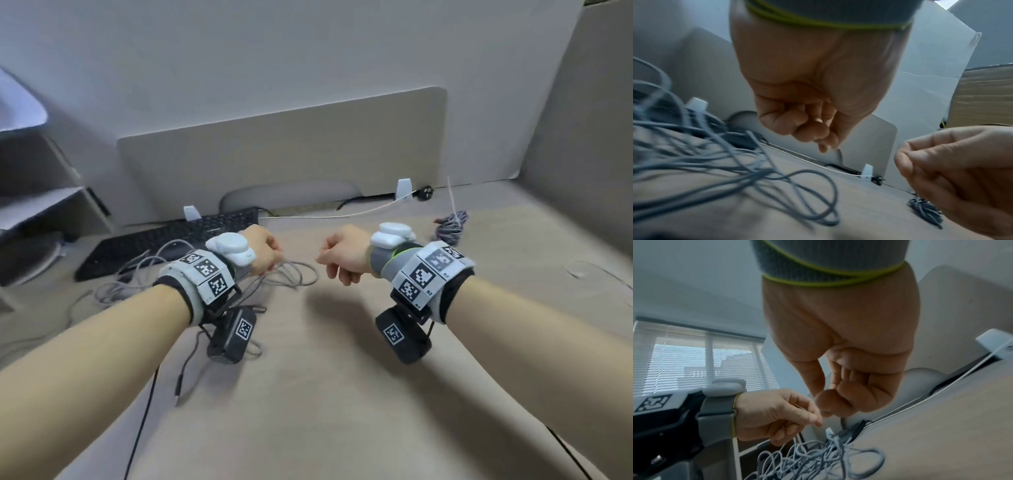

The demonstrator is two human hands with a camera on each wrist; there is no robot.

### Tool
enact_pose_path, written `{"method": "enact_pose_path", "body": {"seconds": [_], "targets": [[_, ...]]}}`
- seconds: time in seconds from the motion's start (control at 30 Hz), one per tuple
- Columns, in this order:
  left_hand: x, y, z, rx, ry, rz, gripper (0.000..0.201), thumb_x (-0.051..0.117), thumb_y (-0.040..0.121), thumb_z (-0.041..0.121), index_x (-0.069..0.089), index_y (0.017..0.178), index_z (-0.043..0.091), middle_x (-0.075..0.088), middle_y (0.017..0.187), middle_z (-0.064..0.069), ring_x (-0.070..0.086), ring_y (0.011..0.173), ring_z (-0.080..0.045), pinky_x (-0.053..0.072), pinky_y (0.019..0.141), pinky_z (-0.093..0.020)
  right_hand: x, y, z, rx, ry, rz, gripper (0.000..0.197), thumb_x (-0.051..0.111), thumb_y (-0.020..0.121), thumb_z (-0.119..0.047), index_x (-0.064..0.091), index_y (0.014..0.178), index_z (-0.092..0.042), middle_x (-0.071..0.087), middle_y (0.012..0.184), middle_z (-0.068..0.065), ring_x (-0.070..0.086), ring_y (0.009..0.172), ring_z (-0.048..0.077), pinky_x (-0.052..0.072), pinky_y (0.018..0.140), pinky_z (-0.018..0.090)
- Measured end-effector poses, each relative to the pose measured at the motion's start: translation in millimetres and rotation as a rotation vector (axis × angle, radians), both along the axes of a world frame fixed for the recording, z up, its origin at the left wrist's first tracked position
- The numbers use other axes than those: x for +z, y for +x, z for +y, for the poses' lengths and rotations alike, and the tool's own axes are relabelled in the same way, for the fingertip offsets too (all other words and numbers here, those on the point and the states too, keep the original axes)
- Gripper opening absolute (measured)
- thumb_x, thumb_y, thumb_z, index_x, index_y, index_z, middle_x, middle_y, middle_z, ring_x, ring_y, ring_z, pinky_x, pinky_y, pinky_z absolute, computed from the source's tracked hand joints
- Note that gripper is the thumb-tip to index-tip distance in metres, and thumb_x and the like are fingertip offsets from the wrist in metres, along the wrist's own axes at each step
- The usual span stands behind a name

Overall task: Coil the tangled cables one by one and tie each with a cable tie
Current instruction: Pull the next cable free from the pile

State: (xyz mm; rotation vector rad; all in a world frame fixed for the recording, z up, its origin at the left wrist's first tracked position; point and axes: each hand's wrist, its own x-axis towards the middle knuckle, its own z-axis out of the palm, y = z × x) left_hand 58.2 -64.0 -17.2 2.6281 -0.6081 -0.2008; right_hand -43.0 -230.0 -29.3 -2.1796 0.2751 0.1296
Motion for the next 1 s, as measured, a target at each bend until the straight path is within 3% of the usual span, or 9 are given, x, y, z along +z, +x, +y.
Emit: {"method": "enact_pose_path", "body": {"seconds": [0.1, 0.2, 0.3, 0.37, 0.43, 0.57, 0.7, 0.87, 1.0], "targets": [[-2.6, 0.0, 23.1, 0.009, 0.093, -0.048, 0.008, 0.071, 0.082, 0.029, 0.069, 0.082, 0.021, 0.068, 0.074, 0.003, 0.060, 0.059, -0.015, 0.052, 0.066, -0.025, -3.0, 11.6, 20.9, 0.019, -0.104, 0.033, 0.022, 0.054, 0.088, -0.023, 0.062, 0.098, -0.005, 0.073, 0.079, 0.016, 0.054, 0.046, 0.022, 0.037, 0.042, 0.016], [-7.9, 0.9, 38.5, 0.001, 0.164, -0.021, 0.029, 0.073, 0.078, 0.035, 0.064, 0.103, 0.024, 0.071, 0.095, 0.001, 0.069, 0.078, -0.021, 0.057, 0.081, -0.034, -7.3, 26.3, 36.3, 0.013, -0.123, 0.037, 0.024, 0.054, 0.092, -0.020, 0.055, 0.112, -0.007, 0.065, 0.065, 0.017, 0.054, 0.040, 0.020, 0.043, 0.042, 0.019], [-12.7, -1.7, 43.0, -0.022, 0.104, 0.059, 0.037, 0.073, 0.083, 0.024, 0.053, 0.114, 0.019, 0.070, 0.096, -0.006, 0.066, 0.068, -0.022, 0.058, 0.068, -0.034, -13.3, 40.6, 39.4, -0.018, -0.138, 0.062, 0.033, 0.050, 0.091, -0.009, 0.047, 0.123, -0.006, 0.062, 0.059, 0.016, 0.057, 0.039, 0.021, 0.051, 0.044, 0.026], [-15.4, -8.7, 38.4, -0.037, -0.042, 0.136, 0.039, 0.069, 0.086, 0.008, 0.048, 0.119, 0.012, 0.065, 0.090, -0.011, 0.060, 0.055, -0.021, 0.053, 0.050, -0.032, -16.0, 46.8, 36.3, -0.037, -0.151, 0.101, 0.038, 0.042, 0.089, -0.003, 0.048, 0.127, -0.007, 0.065, 0.058, 0.018, 0.064, 0.055, 0.032, 0.058, 0.062, 0.037], [-19.8, -11.9, 33.7, -0.032, -0.109, 0.162, 0.044, 0.065, 0.086, 0.000, 0.045, 0.124, 0.009, 0.058, 0.089, -0.010, 0.057, 0.050, -0.019, 0.052, 0.044, -0.031, -16.9, 53.7, 34.7, -0.044, -0.171, 0.137, 0.044, 0.038, 0.088, -0.001, 0.049, 0.130, -0.010, 0.070, 0.073, 0.022, 0.068, 0.070, 0.037, 0.058, 0.078, 0.043], [-26.9, -14.1, 20.7, -0.071, -0.066, 0.224, 0.058, 0.065, 0.084, -0.003, 0.039, 0.134, 0.013, 0.058, 0.100, -0.013, 0.061, 0.059, -0.024, 0.058, 0.052, -0.036, -17.9, 60.5, 36.6, -0.012, -0.206, 0.155, 0.043, 0.046, 0.087, -0.003, 0.048, 0.129, -0.012, 0.070, 0.095, 0.024, 0.071, 0.076, 0.038, 0.059, 0.079, 0.049], [-29.3, -9.2, 12.9, -0.141, 0.166, 0.109, 0.093, 0.076, 0.076, 0.012, 0.024, 0.152, 0.022, 0.062, 0.114, -0.021, 0.067, 0.087, -0.033, 0.060, 0.071, -0.050, -21.9, 62.0, 43.7, 0.066, -0.295, 0.197, 0.043, 0.060, 0.079, -0.007, 0.051, 0.121, -0.007, 0.072, 0.089, 0.026, 0.073, 0.079, 0.040, 0.059, 0.073, 0.054], [-31.7, -4.0, 13.6, -0.239, 0.352, -0.006, 0.084, 0.078, 0.077, 0.031, 0.034, 0.150, 0.028, 0.060, 0.124, -0.008, 0.061, 0.108, -0.030, 0.052, 0.083, -0.034, -18.4, 61.2, 48.5, 0.247, -0.670, 0.208, 0.028, 0.065, 0.083, -0.037, 0.065, 0.099, -0.013, 0.072, 0.081, 0.007, 0.069, 0.069, 0.027, 0.059, 0.072, 0.037], [-32.4, 3.7, 14.8, -0.238, 0.469, -0.063, 0.071, 0.075, 0.079, 0.040, 0.045, 0.140, 0.021, 0.063, 0.123, -0.007, 0.060, 0.108, -0.029, 0.047, 0.086, -0.032, -20.2, 55.8, 51.1, 0.292, -0.940, 0.193, 0.025, 0.052, 0.094, -0.027, 0.066, 0.113, -0.017, 0.056, 0.096, -0.002, 0.051, 0.079, 0.021, 0.034, 0.053, 0.020]]}}
